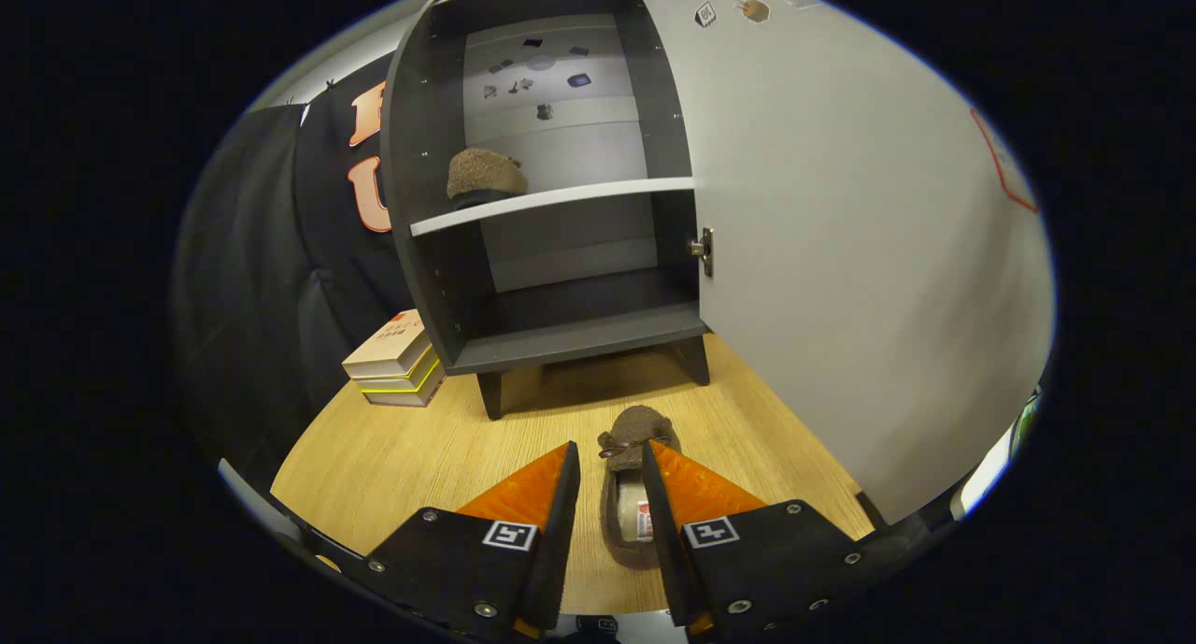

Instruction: Open the shoe cabinet door, grab the shoes and put them into the shoe cabinet, then close the shoe cabinet door.

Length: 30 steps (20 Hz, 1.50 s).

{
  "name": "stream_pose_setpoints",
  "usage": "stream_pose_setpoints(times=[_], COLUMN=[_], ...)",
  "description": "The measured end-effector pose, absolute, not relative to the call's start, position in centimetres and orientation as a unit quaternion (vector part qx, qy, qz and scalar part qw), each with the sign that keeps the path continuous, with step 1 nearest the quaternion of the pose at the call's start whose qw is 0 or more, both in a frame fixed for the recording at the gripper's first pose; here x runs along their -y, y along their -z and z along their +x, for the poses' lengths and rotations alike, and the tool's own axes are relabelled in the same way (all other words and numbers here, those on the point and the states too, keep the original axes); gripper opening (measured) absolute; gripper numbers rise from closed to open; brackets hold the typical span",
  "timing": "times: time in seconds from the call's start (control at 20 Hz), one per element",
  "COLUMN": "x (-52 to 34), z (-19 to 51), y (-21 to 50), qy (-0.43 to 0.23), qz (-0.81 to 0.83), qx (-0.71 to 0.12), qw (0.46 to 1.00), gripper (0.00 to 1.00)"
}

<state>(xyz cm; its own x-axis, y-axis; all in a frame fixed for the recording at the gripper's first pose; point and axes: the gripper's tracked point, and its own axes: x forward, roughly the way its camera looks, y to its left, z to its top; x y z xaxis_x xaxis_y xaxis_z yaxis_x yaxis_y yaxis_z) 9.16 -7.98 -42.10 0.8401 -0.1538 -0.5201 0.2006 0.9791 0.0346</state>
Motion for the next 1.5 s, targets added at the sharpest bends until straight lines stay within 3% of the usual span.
stream_pose_setpoints(times=[0.7, 0.85, 0.95, 1.25, 1.5], x=[8.5, 8.5, 8.5, 8.3, 9.6], z=[13.9, 15.4, 16.0, 16.2, 16.4], y=[54.4, 55.3, 55.6, 55.6, 52.6], qy=[0.062, 0.065, 0.068, 0.069, 0.078], qz=[0.026, 0.015, 0.009, -0.019, -0.039], qx=[-0.342, -0.345, -0.343, -0.343, -0.342], qw=[0.937, 0.936, 0.937, 0.936, 0.936], gripper=[0.35, 0.15, 0.1, 0.02, 0.01])
